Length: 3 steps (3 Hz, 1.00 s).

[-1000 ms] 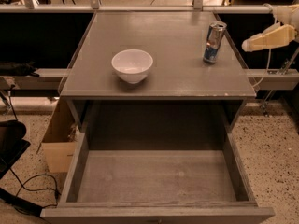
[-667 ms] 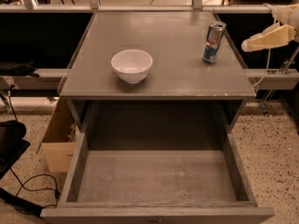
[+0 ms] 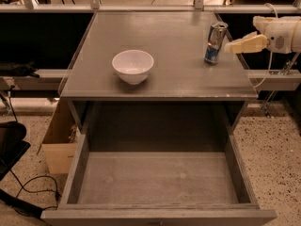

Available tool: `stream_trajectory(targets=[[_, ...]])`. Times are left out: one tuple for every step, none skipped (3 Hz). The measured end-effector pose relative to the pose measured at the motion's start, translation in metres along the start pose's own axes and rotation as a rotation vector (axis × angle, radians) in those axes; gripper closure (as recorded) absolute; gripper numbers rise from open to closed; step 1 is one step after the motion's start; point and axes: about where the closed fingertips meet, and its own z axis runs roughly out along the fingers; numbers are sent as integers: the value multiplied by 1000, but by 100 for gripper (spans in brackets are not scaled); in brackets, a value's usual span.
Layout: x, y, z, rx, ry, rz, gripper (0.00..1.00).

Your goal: Place redbull can into top drawer

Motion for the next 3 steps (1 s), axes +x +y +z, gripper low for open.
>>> stream_trajectory(targets=[[7,-18,33,-11,-58,15,0],[6,-23,60,-33,-128,40,0],[5,-12,78,-61,-178,77,19]])
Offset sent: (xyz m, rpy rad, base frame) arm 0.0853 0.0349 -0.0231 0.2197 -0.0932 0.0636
